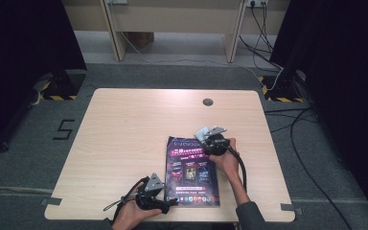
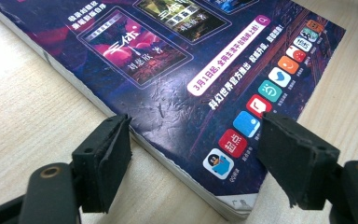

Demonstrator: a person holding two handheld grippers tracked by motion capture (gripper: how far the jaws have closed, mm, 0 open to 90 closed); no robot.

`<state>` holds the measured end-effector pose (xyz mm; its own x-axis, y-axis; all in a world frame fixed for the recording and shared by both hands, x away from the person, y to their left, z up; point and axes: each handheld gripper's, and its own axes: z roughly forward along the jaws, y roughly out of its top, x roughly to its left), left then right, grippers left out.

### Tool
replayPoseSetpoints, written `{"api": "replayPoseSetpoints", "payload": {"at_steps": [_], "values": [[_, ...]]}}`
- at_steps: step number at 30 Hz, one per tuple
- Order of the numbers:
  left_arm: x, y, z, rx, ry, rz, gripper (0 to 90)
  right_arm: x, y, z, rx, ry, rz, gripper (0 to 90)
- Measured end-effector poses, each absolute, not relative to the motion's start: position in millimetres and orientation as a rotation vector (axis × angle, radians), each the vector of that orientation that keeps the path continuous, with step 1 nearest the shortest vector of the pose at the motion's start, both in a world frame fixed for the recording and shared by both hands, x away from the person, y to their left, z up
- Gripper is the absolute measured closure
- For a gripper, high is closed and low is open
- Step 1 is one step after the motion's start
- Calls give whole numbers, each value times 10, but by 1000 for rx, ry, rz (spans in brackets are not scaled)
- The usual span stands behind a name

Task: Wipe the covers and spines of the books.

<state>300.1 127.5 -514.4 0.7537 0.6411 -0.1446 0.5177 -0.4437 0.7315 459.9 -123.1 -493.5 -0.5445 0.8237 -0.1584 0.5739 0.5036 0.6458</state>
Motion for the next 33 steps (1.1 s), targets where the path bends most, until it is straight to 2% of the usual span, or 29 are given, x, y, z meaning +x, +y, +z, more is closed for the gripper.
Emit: {"api": "replayPoseSetpoints", "payload": {"at_steps": [7,17,18,19,21,25,29,33], "values": [[3002,1281,-5145,2141,861,193,246,4489,-872,-4938,990,2394,779,589],[3001,1285,-5147,2140,859,193,245,4617,-1250,-4928,1225,2301,779,485],[3002,1284,-5146,2140,859,193,245,4614,-1271,-4907,1234,2304,789,492],[3002,1284,-5146,2140,859,193,245,4606,-1287,-4868,1220,2306,842,549],[3001,1284,-5147,2139,859,193,245,4594,-1286,-4795,1170,2326,879,609],[3001,1285,-5149,2138,858,194,244,4635,-1282,-4744,1141,2322,860,689],[2999,1286,-5151,2136,857,195,244,4694,-1328,-4910,1191,2339,841,723],[3000,1286,-5150,2138,857,195,243,4636,-1236,-4895,1137,2380,821,734]]}}
